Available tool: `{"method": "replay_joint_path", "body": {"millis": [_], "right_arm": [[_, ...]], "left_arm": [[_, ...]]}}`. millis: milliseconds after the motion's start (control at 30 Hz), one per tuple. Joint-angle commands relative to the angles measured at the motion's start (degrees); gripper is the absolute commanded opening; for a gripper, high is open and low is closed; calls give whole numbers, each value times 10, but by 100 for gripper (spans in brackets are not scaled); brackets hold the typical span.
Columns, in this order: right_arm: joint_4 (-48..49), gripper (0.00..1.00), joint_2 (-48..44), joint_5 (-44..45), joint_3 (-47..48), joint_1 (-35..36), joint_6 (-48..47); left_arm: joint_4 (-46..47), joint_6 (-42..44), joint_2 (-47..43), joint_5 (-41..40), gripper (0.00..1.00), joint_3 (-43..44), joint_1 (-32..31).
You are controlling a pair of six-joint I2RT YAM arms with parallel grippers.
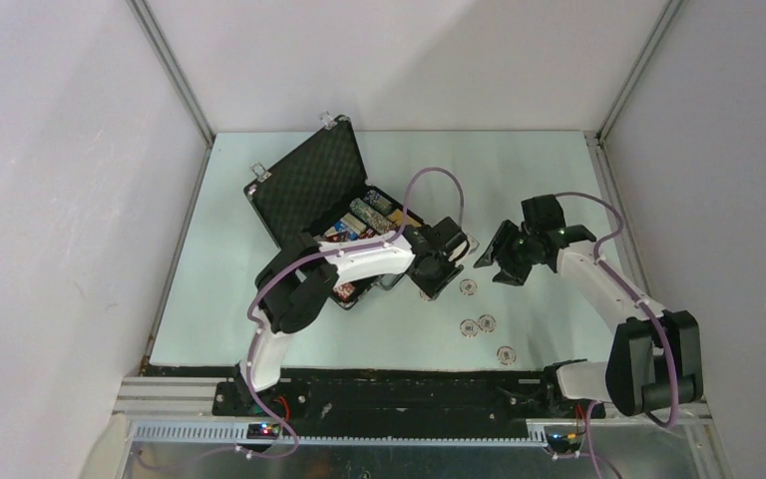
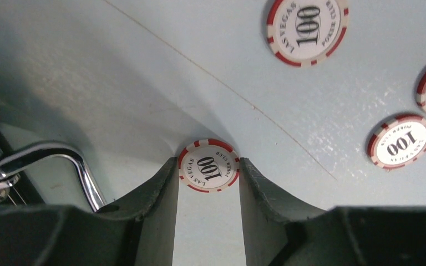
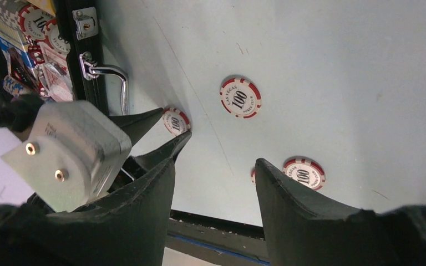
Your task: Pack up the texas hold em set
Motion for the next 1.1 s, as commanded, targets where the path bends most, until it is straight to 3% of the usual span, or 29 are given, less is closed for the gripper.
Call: {"method": "replay_joint_path", "body": {"millis": [0, 533, 867, 1000, 1067], "right_arm": [[34, 57, 23, -27, 1, 0, -12], [154, 49, 192, -305, 0, -4, -47], [141, 47, 250, -329, 0, -7, -103], [128, 46, 240, -303, 0, -22, -111], [127, 46, 224, -286, 0, -30, -109]], "left_arm": [[9, -12, -55, -5, 39, -13, -3], [136, -25, -124, 93, 39, -110, 18], [199, -31, -143, 152, 40, -152, 25], [184, -35, -149, 116, 43, -152, 29], [172, -36, -156, 71, 52, -150, 30]]}}
